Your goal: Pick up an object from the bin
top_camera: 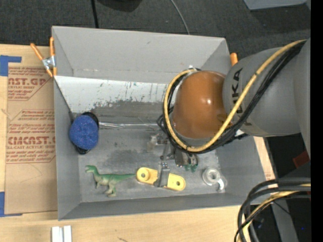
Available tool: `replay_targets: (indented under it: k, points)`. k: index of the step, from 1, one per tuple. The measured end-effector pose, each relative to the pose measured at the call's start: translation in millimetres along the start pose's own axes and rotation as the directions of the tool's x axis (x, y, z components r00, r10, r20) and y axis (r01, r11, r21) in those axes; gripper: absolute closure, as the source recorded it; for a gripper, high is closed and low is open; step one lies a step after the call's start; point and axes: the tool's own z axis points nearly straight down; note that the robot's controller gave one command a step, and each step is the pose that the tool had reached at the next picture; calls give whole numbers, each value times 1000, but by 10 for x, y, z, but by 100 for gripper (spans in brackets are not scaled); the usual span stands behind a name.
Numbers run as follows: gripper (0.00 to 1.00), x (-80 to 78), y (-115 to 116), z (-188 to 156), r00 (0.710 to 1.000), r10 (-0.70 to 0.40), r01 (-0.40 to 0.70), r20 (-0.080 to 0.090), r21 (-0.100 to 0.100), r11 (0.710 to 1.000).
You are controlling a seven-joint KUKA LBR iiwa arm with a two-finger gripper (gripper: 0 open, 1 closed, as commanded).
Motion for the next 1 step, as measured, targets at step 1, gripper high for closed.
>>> replay_targets:
  k: [1]
  points:
    - [0,54,-201,283,997,78,-78,-5,2,997]
